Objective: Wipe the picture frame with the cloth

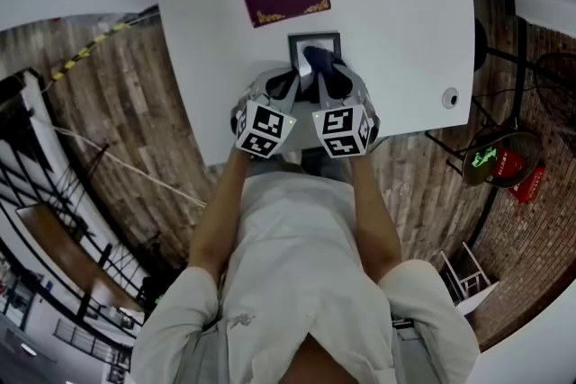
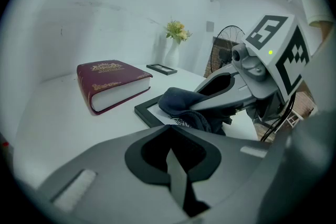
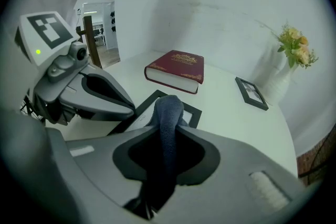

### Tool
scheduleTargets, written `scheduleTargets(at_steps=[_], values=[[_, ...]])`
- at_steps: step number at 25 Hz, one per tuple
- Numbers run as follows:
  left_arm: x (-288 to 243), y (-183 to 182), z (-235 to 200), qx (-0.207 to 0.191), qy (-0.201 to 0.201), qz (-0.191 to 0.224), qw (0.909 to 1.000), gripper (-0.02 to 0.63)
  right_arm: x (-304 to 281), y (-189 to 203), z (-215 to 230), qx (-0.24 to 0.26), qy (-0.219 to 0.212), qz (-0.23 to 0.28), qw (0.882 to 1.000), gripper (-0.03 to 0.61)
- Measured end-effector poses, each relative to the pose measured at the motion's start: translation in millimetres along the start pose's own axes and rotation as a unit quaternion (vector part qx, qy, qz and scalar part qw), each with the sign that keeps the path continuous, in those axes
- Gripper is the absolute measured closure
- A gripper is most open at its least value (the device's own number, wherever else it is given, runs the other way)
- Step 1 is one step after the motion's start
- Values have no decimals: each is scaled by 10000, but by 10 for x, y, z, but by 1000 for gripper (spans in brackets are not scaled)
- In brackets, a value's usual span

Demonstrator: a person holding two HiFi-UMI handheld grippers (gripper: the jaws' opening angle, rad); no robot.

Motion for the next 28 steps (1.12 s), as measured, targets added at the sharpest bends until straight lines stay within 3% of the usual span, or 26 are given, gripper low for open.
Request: scheduleTargets(at_steps=[7,14,20,28], values=[[-2,4,3,-6,2,-4,10000,594,89,39,126,-164,73,97,9998,508],[6,17,5,-13,7,-27,10000,594,231,207,381,-354,550,-175,9977,508],[2,15,-2,-47,7,2,10000,594,417,227,434,-503,739,-3,9960,508],[0,28,9,-87,63,-9,9999,594,575,26,86,-444,329,382,9977,508]])
Point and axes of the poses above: the fingertips, and each gripper's own axes: x backward along the fingers, z to its right, y out of its underside, the point moved 6 cm from there along x, backward along the fingers, and after that the axes turned 8 degrees about -x, right-handed, at the moved point
